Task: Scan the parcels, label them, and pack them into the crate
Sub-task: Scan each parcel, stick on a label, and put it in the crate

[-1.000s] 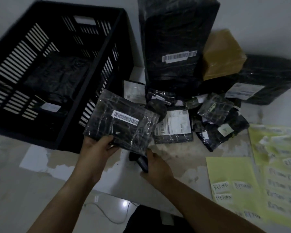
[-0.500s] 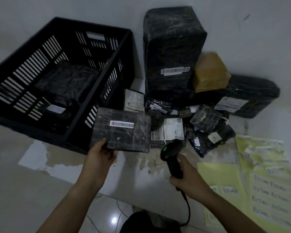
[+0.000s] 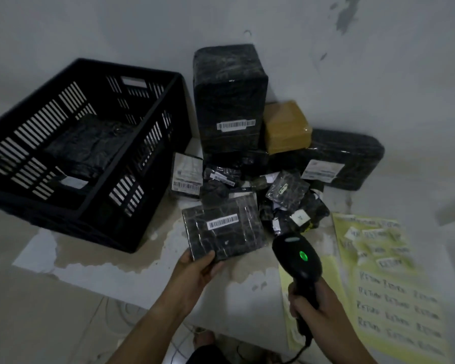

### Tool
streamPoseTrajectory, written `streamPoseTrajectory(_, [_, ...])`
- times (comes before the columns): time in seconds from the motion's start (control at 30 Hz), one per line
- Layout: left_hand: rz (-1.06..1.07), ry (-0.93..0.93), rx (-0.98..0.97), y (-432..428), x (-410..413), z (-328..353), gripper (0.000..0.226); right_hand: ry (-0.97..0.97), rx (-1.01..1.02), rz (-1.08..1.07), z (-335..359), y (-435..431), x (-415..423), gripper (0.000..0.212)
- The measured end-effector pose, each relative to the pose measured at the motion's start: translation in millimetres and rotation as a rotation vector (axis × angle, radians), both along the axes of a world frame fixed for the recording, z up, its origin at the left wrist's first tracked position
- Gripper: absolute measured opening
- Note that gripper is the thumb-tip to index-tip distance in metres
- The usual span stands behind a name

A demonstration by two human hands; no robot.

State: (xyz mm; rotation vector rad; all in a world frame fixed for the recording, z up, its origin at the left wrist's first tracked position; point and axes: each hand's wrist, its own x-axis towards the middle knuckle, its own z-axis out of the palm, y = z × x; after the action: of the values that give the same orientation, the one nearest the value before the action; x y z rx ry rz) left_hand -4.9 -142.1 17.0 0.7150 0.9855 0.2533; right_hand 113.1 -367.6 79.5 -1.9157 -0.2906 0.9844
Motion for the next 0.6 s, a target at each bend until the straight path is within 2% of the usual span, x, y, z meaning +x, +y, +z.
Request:
streamPoseTrajectory(0.1, [-0.079,0.001,0.046,-12.8,9.2,8.7,0.032,-0.008,0.018,-0.043,15.6,-15.8,2.1,0.015])
streamPoseTrajectory(0.27, [-0.238,0.062,0.295,-24.8,24.9,26.3,0.032,-0.009,0.063,-0.051,35.1,-34.2,16.2,0.017])
streamPoseTrajectory(0.43, [-0.211,0.056,0.433,-35.9,41.6,28.9,0.04,-0.004,0.145,-0.095,58.5,-44.9,31.3,0.022])
streamPoseTrajectory(0.6, [-0.205,0.037,0.46,-44.9,53.7,34.0,0.038,-0.002,0.102,-0.031,62.7,-42.9,33.0,0.019])
